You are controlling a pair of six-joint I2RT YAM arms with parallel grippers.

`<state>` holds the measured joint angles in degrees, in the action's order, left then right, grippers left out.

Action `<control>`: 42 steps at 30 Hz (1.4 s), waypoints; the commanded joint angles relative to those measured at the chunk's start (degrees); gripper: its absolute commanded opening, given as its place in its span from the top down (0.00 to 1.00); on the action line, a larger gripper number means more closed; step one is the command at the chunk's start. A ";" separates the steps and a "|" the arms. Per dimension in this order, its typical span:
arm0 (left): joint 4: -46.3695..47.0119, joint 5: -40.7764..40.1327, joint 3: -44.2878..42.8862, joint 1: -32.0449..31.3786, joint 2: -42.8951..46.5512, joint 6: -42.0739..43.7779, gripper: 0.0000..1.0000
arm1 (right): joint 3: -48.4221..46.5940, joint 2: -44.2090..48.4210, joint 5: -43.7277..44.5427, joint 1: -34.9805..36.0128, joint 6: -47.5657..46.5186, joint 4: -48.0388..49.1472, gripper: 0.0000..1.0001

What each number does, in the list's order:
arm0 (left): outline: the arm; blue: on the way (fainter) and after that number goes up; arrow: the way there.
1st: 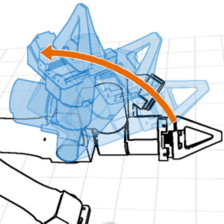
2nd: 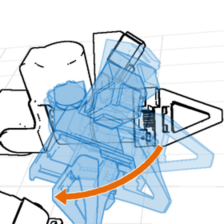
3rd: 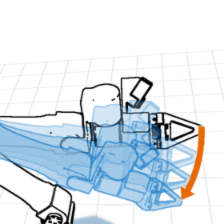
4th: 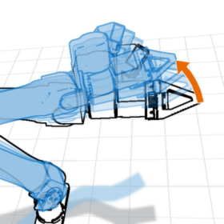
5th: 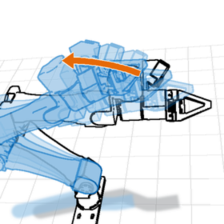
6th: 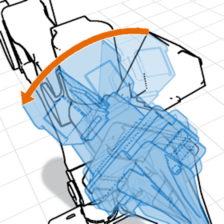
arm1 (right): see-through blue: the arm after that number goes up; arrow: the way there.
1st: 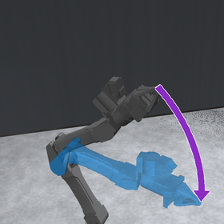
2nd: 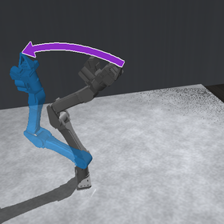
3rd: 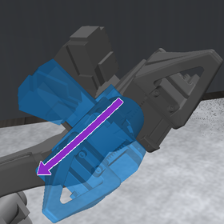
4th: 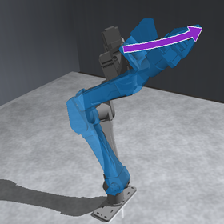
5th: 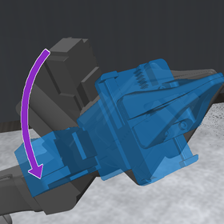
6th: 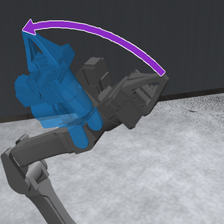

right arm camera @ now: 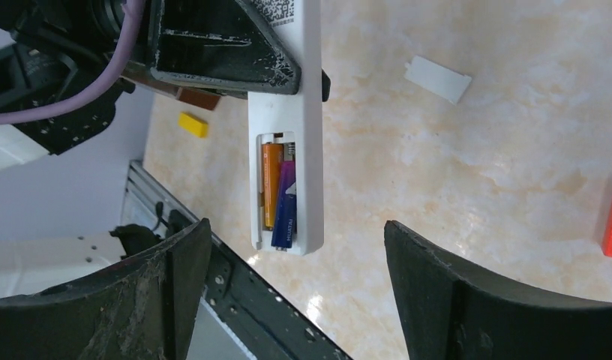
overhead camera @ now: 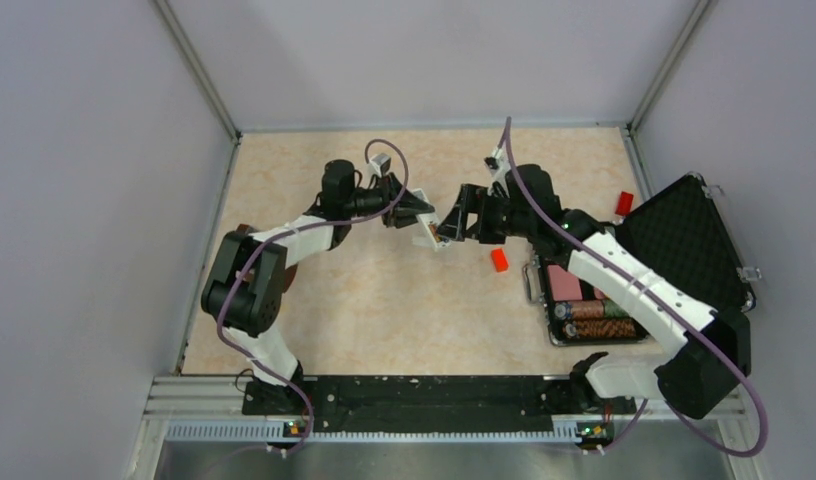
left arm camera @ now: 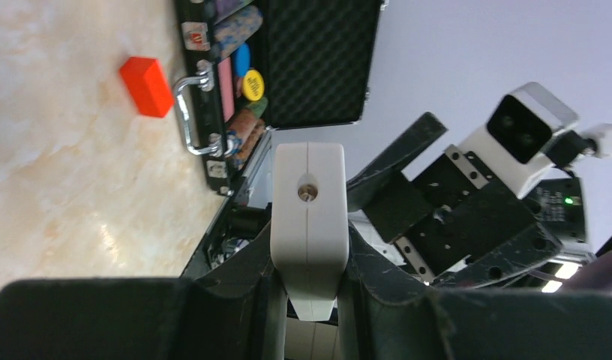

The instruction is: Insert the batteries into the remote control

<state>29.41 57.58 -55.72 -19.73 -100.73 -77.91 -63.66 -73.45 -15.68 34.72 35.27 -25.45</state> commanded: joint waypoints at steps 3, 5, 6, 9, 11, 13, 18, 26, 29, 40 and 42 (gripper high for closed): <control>7.33 -0.79 -3.75 -0.01 4.90 -10.27 1.00 | 0.24 3.58 2.00 -0.56 9.98 13.68 0.17; 14.29 -1.49 -2.77 -0.04 4.43 -16.18 1.00 | 0.55 3.93 3.74 -0.59 13.22 15.91 0.17; 17.94 -2.03 -2.35 -0.03 4.11 -19.27 1.00 | 1.20 4.32 4.16 -0.60 14.56 17.77 0.17; 27.63 -3.38 -1.85 -0.11 2.70 -26.63 1.00 | 3.09 5.41 4.45 -0.62 18.01 23.02 0.17; 30.59 -4.22 -1.91 -0.14 2.16 -29.18 1.00 | 3.58 5.47 4.18 -0.62 19.05 24.18 0.17; 30.93 -4.99 -1.78 -0.13 2.11 -30.01 1.00 | 3.94 5.67 4.04 -0.62 20.07 24.79 0.17; 31.07 -6.23 -0.90 -0.14 2.43 -31.03 1.00 | 6.17 8.26 5.97 -0.62 21.97 28.90 0.18; 34.14 -7.08 -0.17 -0.06 1.37 -33.92 1.00 | 5.59 8.93 6.88 -0.57 22.48 28.31 0.30; 35.66 -7.44 0.00 -0.14 0.85 -35.29 1.00 | 6.04 9.39 7.59 -0.62 22.70 27.64 0.36; 36.07 -8.06 0.79 -0.13 0.73 -36.61 1.00 | 5.49 8.19 7.43 -0.62 22.13 26.54 0.56; 36.11 -8.18 1.00 -0.09 0.74 -36.70 1.00 | 5.12 7.72 7.12 -0.60 21.88 26.17 0.59</control>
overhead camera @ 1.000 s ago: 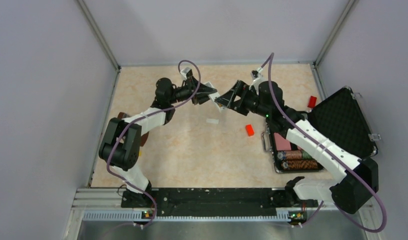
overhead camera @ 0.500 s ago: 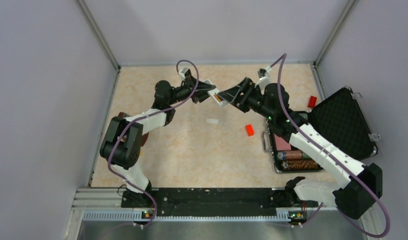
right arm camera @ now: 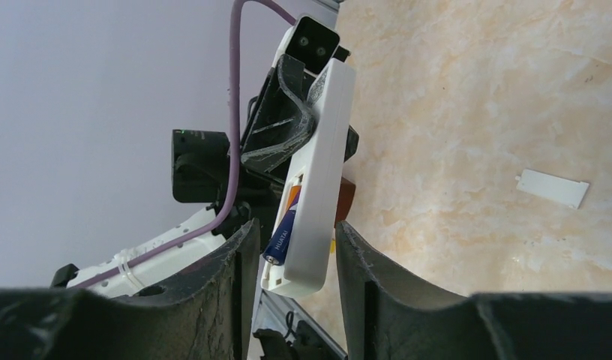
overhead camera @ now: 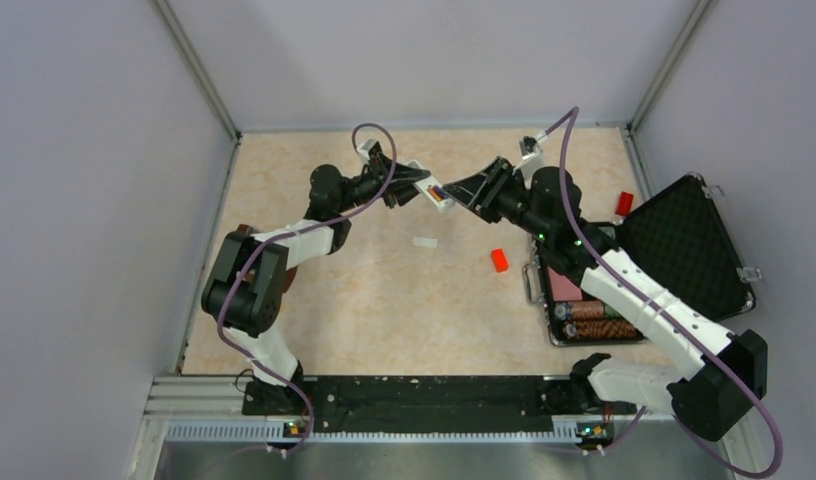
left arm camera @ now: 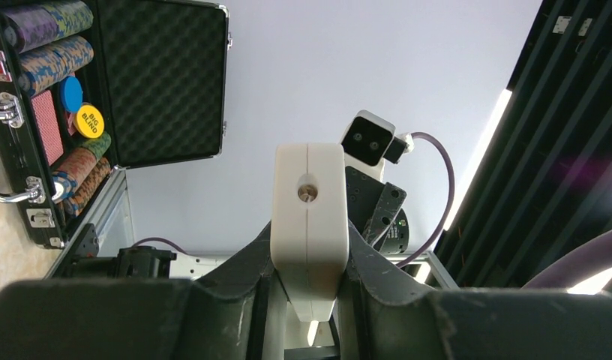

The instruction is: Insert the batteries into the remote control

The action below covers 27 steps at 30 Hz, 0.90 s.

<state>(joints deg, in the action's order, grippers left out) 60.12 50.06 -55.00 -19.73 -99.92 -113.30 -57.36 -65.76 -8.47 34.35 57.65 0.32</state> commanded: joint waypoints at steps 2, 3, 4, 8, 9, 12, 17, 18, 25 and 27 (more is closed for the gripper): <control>5.56 -0.68 0.33 -0.14 -0.01 -1.40 1.00 | -1.41 -0.41 -0.24 -0.24 -0.86 0.15 0.62; 5.54 -0.79 0.40 -0.06 -0.03 -1.47 1.00 | -1.50 -0.61 -0.30 -0.23 -0.97 -0.03 0.63; 5.60 -0.79 0.42 -0.08 -0.09 -1.49 1.00 | -1.56 -0.84 -0.36 -0.25 -1.06 -0.21 0.64; 5.58 -1.00 0.55 -0.05 0.20 -1.54 1.00 | -1.52 -1.69 -0.67 -0.24 -1.18 -0.23 0.67; 5.50 -1.16 0.67 -0.12 0.26 -1.57 1.00 | -1.52 -1.88 -0.86 -0.18 -1.33 -0.23 0.67; 5.33 -1.42 0.99 -0.10 0.54 -1.56 1.00 | -1.64 -2.47 -1.11 -0.25 -1.73 -0.23 0.68; 5.06 -2.08 1.43 -0.08 1.23 -1.79 1.00 | -1.69 -3.39 -1.66 -0.20 -2.33 -0.98 0.71; 5.09 -2.27 1.47 -0.09 1.35 -1.96 1.00 | -1.70 -3.61 -1.76 -0.15 -2.36 -1.82 0.71; 5.28 -2.94 1.46 -0.14 1.87 -2.75 1.00 | -2.05 -5.00 -2.59 -0.16 -2.99 -2.84 0.70; 5.82 -3.23 1.60 -0.21 1.87 -3.31 1.00 | -2.16 -5.36 -2.63 -0.15 -3.19 -3.34 0.70</control>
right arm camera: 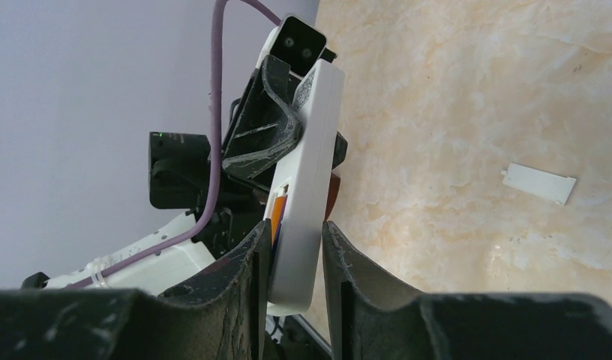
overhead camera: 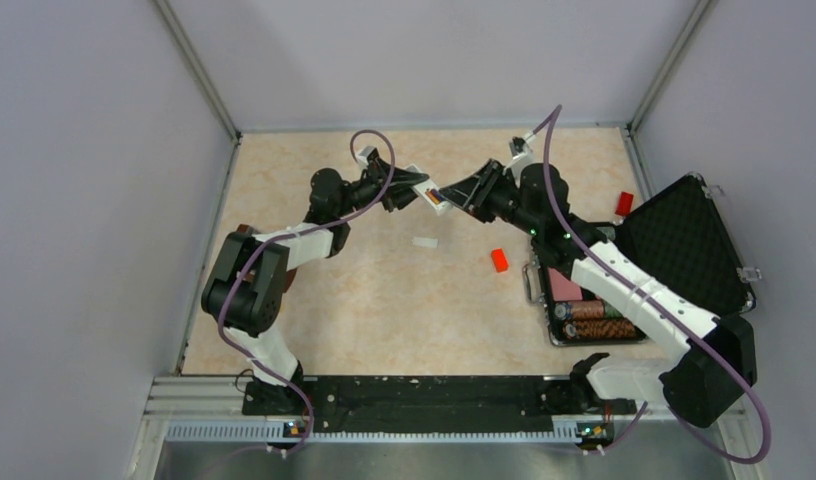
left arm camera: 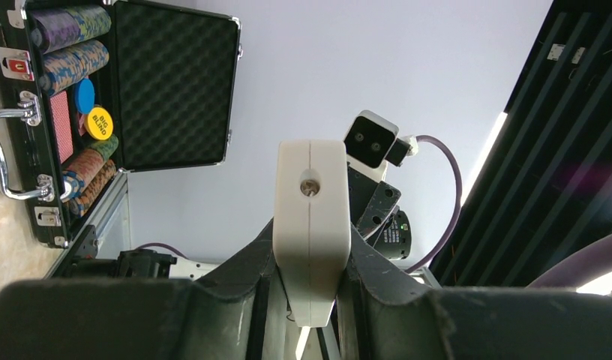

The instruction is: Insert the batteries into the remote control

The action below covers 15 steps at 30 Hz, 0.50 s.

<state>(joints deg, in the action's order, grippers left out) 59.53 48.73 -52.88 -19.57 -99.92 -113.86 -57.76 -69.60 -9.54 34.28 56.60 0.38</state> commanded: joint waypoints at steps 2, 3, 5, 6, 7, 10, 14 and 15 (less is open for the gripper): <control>7.13 -2.03 -0.54 -0.30 1.77 -3.23 1.00 | -1.79 -1.71 -1.52 -0.05 -2.30 -3.69 0.70; 7.22 -2.06 -0.55 -0.31 1.83 -3.40 1.00 | -1.86 -1.73 -1.53 -0.09 -2.44 -3.90 0.71; 7.44 -2.08 -0.70 -0.31 1.60 -3.47 1.00 | -1.88 -1.72 -1.45 -0.16 -2.67 -4.34 0.72; 7.52 -2.06 -0.80 -0.36 1.49 -3.51 1.00 | -2.00 -1.76 -1.45 -0.11 -2.78 -4.62 0.73; 7.72 -2.06 -0.94 -0.30 1.28 -3.51 1.00 | -2.13 -1.80 -1.38 -0.05 -2.88 -4.70 0.75; 7.55 -1.93 -1.19 -0.30 1.13 -2.54 1.00 | -2.39 -1.90 -1.44 -0.09 -3.15 -5.01 0.84; 2.41 -0.47 -2.35 -0.28 1.92 5.59 1.00 | -3.65 -2.29 -1.90 -0.18 -3.76 -5.77 0.82; -0.70 0.06 -2.79 -0.29 2.56 9.19 1.00 | -3.88 -2.29 -2.06 -0.18 -3.94 -5.89 0.73</control>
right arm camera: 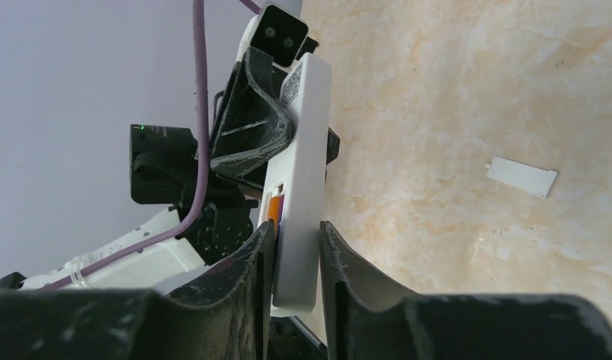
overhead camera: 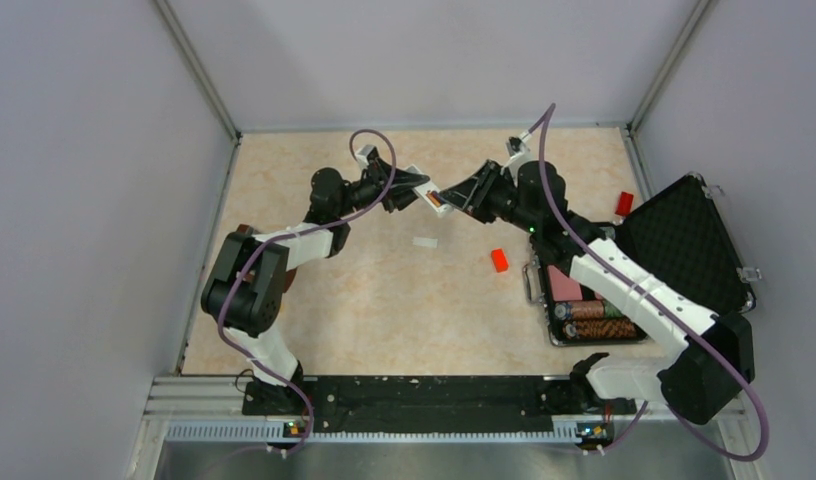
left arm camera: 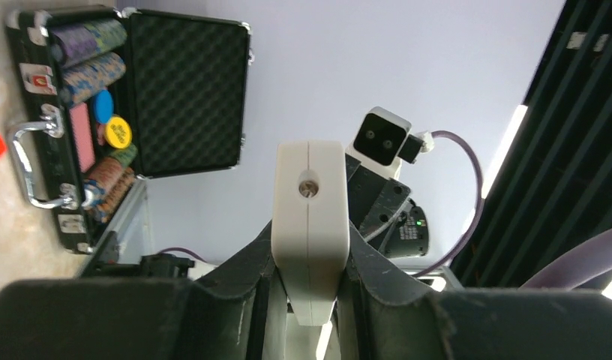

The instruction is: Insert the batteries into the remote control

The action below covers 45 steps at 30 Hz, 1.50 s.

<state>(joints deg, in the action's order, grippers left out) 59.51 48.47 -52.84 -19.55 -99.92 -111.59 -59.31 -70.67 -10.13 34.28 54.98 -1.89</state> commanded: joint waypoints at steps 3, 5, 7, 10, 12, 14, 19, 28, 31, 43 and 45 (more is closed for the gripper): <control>-10.12 2.28 -4.33 -0.18 4.94 19.18 1.00 | -2.99 -0.81 -1.55 -0.18 -3.36 -3.60 0.55; -16.74 2.91 -5.43 -0.14 6.27 25.86 1.00 | -3.69 -1.18 -2.36 -0.38 -4.12 -3.95 0.53; -19.83 3.56 -6.18 -0.15 7.01 29.30 1.00 | -3.83 -1.66 -3.17 -0.59 -4.31 -4.23 0.55; -20.22 4.75 -6.90 -0.20 7.22 31.12 1.00 | -3.56 -2.02 -3.93 -0.90 -4.19 -4.23 0.55; -19.88 5.41 -7.16 -0.17 7.07 31.86 1.00 | -3.36 -2.01 -4.46 -0.95 -3.98 -3.84 0.54; -19.43 6.08 -7.15 -0.14 7.07 32.40 1.00 | -3.30 -1.98 -4.93 -1.04 -4.04 -3.66 0.56; -18.50 6.43 -6.82 -0.15 7.07 31.05 1.00 | -3.10 -2.45 -6.73 -1.56 -3.39 -3.33 0.79; -19.84 5.97 -5.99 0.48 7.51 32.21 1.00 | -2.87 -1.26 -6.67 -1.99 -2.71 -2.53 0.48; -29.10 4.49 -5.62 2.45 9.05 39.86 1.00 | -2.58 0.13 -6.15 -3.26 -2.93 -1.83 0.41; -53.71 -8.61 1.35 9.37 14.81 65.61 1.00 | -5.58 -12.03 -2.74 -6.66 -17.15 -13.27 0.49; -49.72 -12.60 5.94 9.24 15.97 63.25 1.00 | -5.98 -15.19 -0.44 -5.79 -18.49 -13.75 0.54</control>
<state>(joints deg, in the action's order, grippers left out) 10.20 44.18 -52.90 -9.72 -87.99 -52.88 -62.52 -79.77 -14.79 27.73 42.17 -10.57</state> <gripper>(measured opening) 0.290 0.493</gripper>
